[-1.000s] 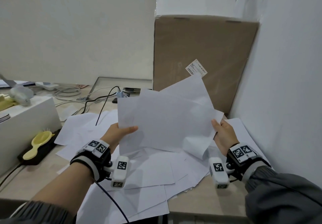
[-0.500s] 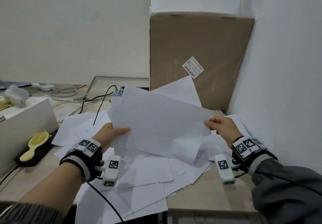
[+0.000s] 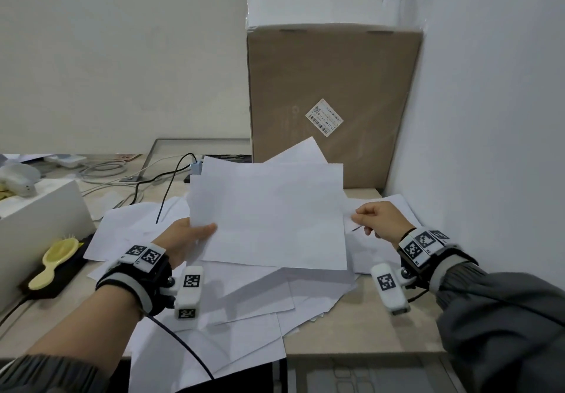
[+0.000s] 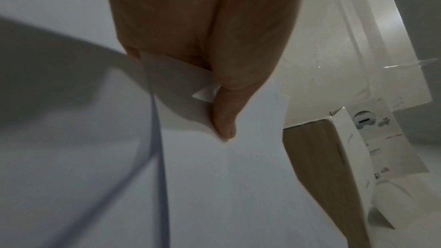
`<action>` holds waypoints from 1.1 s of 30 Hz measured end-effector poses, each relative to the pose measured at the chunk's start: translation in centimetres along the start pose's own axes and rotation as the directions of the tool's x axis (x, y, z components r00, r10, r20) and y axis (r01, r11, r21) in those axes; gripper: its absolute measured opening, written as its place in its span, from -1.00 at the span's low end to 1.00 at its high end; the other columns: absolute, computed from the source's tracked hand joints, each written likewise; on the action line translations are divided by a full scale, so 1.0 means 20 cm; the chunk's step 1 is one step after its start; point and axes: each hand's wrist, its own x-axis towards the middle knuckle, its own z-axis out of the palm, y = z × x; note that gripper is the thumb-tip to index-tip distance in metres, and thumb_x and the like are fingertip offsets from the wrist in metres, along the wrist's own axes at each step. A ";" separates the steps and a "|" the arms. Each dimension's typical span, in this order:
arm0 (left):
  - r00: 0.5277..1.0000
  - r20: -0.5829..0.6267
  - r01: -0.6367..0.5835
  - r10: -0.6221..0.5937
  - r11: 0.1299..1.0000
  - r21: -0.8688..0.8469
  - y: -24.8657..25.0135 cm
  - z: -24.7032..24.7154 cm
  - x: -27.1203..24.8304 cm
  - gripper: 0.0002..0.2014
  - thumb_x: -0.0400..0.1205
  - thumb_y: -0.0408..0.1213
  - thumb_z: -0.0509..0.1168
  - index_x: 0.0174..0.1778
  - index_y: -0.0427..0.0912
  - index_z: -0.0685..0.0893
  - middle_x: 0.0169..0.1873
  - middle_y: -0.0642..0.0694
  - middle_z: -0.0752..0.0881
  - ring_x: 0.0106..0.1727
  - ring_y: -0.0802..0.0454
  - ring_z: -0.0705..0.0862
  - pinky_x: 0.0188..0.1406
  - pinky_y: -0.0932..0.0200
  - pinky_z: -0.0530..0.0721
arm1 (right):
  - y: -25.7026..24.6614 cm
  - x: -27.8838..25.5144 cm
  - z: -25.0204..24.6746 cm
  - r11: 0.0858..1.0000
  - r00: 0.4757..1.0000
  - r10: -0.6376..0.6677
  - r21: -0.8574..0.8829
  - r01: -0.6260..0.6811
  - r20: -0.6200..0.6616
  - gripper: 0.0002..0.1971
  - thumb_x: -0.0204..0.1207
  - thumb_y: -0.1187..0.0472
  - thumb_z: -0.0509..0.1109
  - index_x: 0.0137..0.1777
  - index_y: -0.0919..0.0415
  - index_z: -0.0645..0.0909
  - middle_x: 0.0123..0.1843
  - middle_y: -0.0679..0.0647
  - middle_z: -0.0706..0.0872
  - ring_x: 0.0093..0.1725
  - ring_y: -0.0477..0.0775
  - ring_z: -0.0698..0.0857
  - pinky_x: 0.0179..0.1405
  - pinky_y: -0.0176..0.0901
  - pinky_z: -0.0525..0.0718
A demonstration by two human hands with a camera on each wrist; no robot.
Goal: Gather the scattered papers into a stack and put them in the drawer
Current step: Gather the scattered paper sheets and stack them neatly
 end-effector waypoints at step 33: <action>0.961 0.029 0.275 -0.273 0.956 -0.103 -0.22 0.10 -0.17 -0.27 0.64 0.36 -0.25 0.25 -0.13 0.56 0.19 -0.18 0.68 0.16 -0.18 0.66 -0.19 0.03 0.64 | 0.17 -0.19 0.27 0.965 0.964 0.263 0.025 -0.263 -0.023 -0.64 0.58 0.46 0.23 -0.43 0.21 0.58 -0.64 -0.09 0.62 -0.75 -0.30 0.56 -0.85 -0.47 0.29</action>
